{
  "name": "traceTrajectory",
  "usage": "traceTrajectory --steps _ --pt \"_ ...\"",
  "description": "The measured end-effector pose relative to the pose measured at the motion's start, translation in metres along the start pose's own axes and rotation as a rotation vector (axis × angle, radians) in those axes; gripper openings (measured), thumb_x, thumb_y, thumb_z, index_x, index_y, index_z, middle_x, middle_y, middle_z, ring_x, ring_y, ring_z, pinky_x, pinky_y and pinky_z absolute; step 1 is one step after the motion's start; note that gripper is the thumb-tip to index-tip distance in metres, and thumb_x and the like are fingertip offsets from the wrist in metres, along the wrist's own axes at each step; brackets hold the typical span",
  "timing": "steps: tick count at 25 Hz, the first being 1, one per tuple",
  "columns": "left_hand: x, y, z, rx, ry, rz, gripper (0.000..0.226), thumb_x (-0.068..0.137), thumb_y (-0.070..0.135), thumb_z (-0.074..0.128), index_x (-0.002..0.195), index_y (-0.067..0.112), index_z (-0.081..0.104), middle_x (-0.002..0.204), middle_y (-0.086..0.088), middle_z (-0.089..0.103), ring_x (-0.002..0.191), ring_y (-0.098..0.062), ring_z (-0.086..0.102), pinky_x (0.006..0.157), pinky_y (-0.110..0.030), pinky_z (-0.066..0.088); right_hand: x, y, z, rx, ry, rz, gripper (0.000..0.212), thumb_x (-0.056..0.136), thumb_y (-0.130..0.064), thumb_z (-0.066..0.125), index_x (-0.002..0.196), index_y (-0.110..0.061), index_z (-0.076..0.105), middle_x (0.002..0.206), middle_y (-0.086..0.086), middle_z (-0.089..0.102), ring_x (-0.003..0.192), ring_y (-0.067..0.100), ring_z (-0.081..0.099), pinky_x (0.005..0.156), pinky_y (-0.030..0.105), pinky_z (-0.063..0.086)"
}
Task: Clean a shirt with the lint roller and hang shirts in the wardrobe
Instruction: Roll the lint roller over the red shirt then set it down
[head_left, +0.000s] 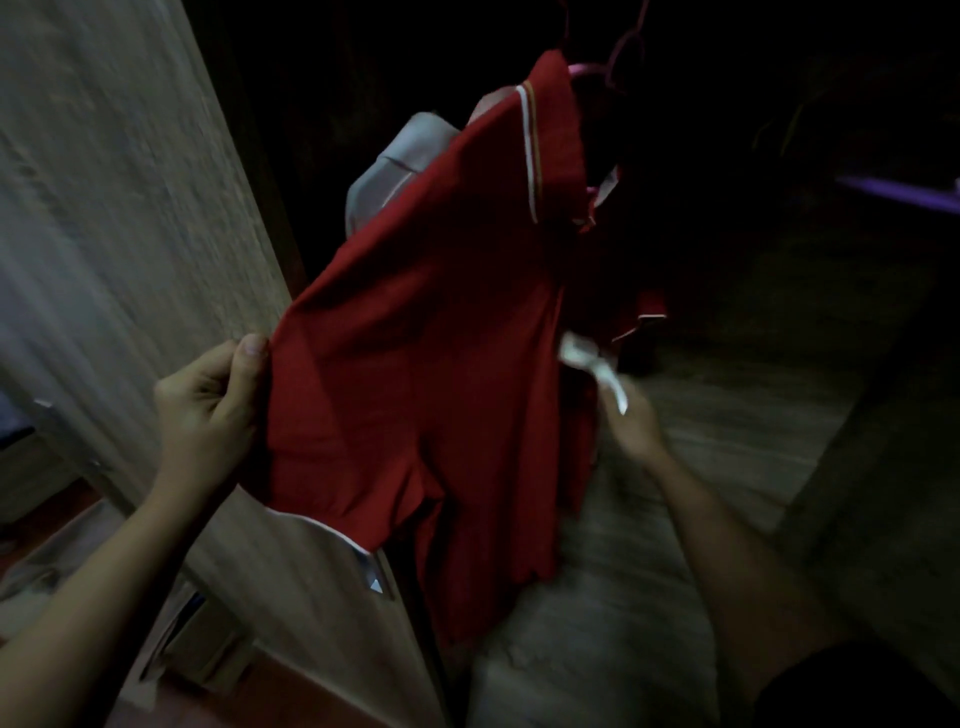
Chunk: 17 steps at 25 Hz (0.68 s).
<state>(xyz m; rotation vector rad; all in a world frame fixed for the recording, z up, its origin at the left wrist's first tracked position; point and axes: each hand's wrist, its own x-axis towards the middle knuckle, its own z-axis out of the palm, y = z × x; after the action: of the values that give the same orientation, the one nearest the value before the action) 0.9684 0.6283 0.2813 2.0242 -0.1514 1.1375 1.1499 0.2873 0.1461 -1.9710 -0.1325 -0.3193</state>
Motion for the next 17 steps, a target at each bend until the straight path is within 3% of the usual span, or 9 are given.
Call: traceTrajectory --steps 2,3,5,6,8,11,13,15,17 --pt "0.0 0.001 0.0 0.008 0.004 0.0 0.054 0.097 0.028 0.041 0.054 -0.004 0.037 0.054 0.003 0.033 0.044 0.002 0.03 0.044 -0.014 0.022 -0.058 0.039 0.033 0.053 -0.117 0.102 0.031 0.096 -0.014 0.046 0.122 -0.002 0.056 0.123 0.022 0.06 0.115 0.022 0.054 0.087 0.011 0.04" --pt "0.0 0.003 0.0 0.011 0.005 0.005 0.054 0.096 0.03 0.04 0.054 -0.004 0.038 0.054 0.003 0.033 0.044 0.003 0.03 0.044 -0.014 0.022 -0.089 0.055 0.047 0.075 -0.171 0.178 0.037 0.096 -0.026 0.047 0.124 -0.005 0.055 0.125 0.019 0.059 0.117 0.02 0.053 0.086 0.006 0.037" --pt "0.0 0.004 -0.001 0.015 0.006 0.013 0.054 0.096 0.029 0.04 0.054 -0.005 0.039 0.054 -0.002 0.034 0.044 0.003 0.031 0.044 -0.014 0.022 -0.148 0.081 0.068 0.037 -0.279 0.259 0.075 0.083 -0.066 0.039 0.124 -0.006 0.057 0.124 0.011 0.06 0.117 0.021 0.055 0.086 0.011 0.034" --pt "0.0 0.005 -0.001 0.015 0.006 0.014 0.055 0.096 0.03 0.04 0.054 -0.006 0.04 0.056 -0.008 0.034 0.044 0.003 0.031 0.044 -0.015 0.022 -0.166 0.095 0.074 -0.018 -0.353 0.29 0.079 0.081 -0.07 0.037 0.125 -0.007 0.057 0.127 0.009 0.06 0.119 0.02 0.055 0.088 0.013 0.033" --pt "0.0 0.005 -0.001 0.016 0.004 0.008 0.057 0.095 0.032 0.04 0.055 -0.008 0.04 0.06 -0.015 0.035 0.044 0.002 0.031 0.044 -0.018 0.023 -0.177 0.099 0.074 -0.103 -0.439 0.319 0.054 0.091 -0.051 0.043 0.127 -0.012 0.055 0.131 0.004 0.057 0.122 0.017 0.052 0.089 0.007 0.03" --pt "-0.001 0.006 -0.001 0.011 0.005 0.003 0.056 0.095 0.034 0.04 0.055 -0.005 0.039 0.056 -0.01 0.035 0.044 0.002 0.031 0.044 -0.018 0.023 -0.134 0.071 0.061 -0.066 -0.315 0.159 0.029 0.093 -0.033 0.051 0.114 -0.015 0.059 0.117 0.005 0.06 0.119 0.022 0.056 0.083 -0.007 0.028" --pt "-0.001 0.005 -0.002 0.007 0.004 0.001 0.055 0.095 0.035 0.04 0.055 -0.003 0.039 0.054 0.001 0.034 0.045 0.002 0.031 0.044 -0.015 0.023 -0.092 0.028 0.042 -0.014 -0.164 0.031 0.022 0.094 -0.012 0.052 0.114 -0.011 0.06 0.107 0.0 0.06 0.11 0.025 0.061 0.081 0.0 0.034" --pt "-0.001 0.004 -0.001 -0.004 0.001 -0.001 0.055 0.096 0.035 0.04 0.055 -0.002 0.038 0.054 0.004 0.034 0.045 0.003 0.031 0.045 -0.014 0.023 -0.058 -0.027 0.018 0.013 -0.028 -0.114 0.021 0.095 -0.016 0.049 0.111 -0.01 0.061 0.097 -0.005 0.061 0.091 0.013 0.062 0.072 0.012 0.039" --pt "-0.001 0.004 0.0 -0.014 0.004 0.006 0.052 0.096 0.033 0.04 0.055 0.001 0.038 0.054 0.005 0.035 0.045 0.004 0.031 0.045 -0.013 0.022 -0.047 -0.074 -0.002 0.013 0.061 -0.223 0.018 0.096 -0.024 0.046 0.105 -0.017 0.06 0.079 -0.012 0.059 0.068 -0.002 0.055 0.061 0.014 0.038"
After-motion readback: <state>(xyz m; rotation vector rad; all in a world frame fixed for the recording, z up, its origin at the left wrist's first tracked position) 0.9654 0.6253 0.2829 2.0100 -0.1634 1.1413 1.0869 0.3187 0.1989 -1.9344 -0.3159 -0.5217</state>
